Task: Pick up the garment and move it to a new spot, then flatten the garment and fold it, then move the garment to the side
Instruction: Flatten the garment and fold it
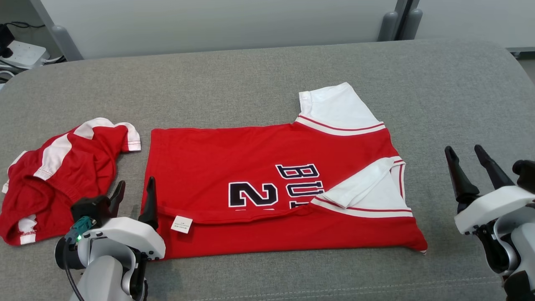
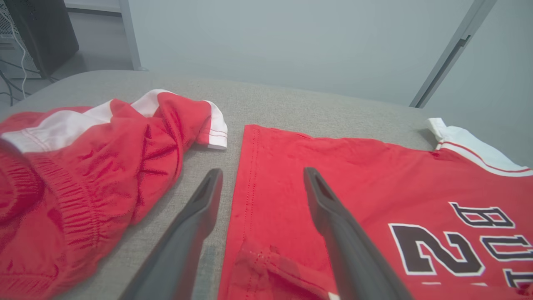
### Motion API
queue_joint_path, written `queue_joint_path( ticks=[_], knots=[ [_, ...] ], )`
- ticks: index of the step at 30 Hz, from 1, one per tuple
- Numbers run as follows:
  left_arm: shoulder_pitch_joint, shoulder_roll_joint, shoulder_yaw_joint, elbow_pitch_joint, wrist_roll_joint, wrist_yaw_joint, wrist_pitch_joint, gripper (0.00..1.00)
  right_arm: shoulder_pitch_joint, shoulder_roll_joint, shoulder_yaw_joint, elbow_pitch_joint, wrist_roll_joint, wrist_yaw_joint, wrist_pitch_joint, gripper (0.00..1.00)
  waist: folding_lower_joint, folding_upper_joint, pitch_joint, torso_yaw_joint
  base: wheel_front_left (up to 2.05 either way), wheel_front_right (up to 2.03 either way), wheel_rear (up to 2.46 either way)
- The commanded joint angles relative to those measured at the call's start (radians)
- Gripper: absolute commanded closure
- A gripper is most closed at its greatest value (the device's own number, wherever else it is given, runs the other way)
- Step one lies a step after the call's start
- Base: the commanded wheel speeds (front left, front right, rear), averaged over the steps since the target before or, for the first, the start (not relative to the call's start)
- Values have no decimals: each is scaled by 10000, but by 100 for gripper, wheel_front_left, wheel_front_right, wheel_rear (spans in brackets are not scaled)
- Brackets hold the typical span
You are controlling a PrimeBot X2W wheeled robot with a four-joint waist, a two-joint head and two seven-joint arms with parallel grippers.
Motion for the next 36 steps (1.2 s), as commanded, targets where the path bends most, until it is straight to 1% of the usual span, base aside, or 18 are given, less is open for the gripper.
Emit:
queue_joint_path(
  ticks=[1, 4, 10, 15, 17, 21, 26, 31, 36],
  knots=[
    [-352, 320, 325, -269, 134, 78, -59, 0, -137, -86, 31, -288, -161, -30, -143, 0, 0, 0, 1, 7, 0, 0, 0],
    [-351, 293, 403, -532, 275, 83, -59, 0, -265, 62, -235, -599, -511, -30, -143, 0, 0, 0, -5, 36, 0, 0, 0],
    [-181, 221, 535, -1170, 689, 115, -59, 0, -267, 507, -1086, -1373, -1419, -30, -143, 0, 0, 0, -39, 129, 0, 0, 0],
    [-124, 135, 608, -1612, 933, 84, -59, 0, -202, 783, -1411, -1742, -1982, -30, -143, 0, 0, 0, 24, 174, 0, 0, 0],
    [-114, 105, 594, -1597, 994, 10, -59, 0, -221, 884, -1472, -1769, -2108, -30, -143, 0, 0, 0, 74, 179, 0, 0, 0],
    [-357, 121, 404, -1057, 1056, -271, -59, 0, -361, 1032, -1401, -1749, -2202, -30, -143, 0, 0, 0, 343, 148, 0, 0, 0],
    [-1249, 317, 174, -223, 990, -596, -59, 0, -695, 1184, -1225, -1708, -2191, -30, -143, 0, 0, 0, 840, -29, 0, 0, 0],
    [-2367, 560, 10, 568, 857, -769, -29, 0, -967, 1271, -1056, -1632, -2100, -30, -143, 0, 0, 0, 1458, -260, 0, 0, 0],
    [-3408, 853, -116, 1429, 565, -879, 258, 0, -1177, 1332, -957, -1668, -2057, -30, -143, 0, 0, 0, 2115, -512, 0, 0, 0]
  ],
)
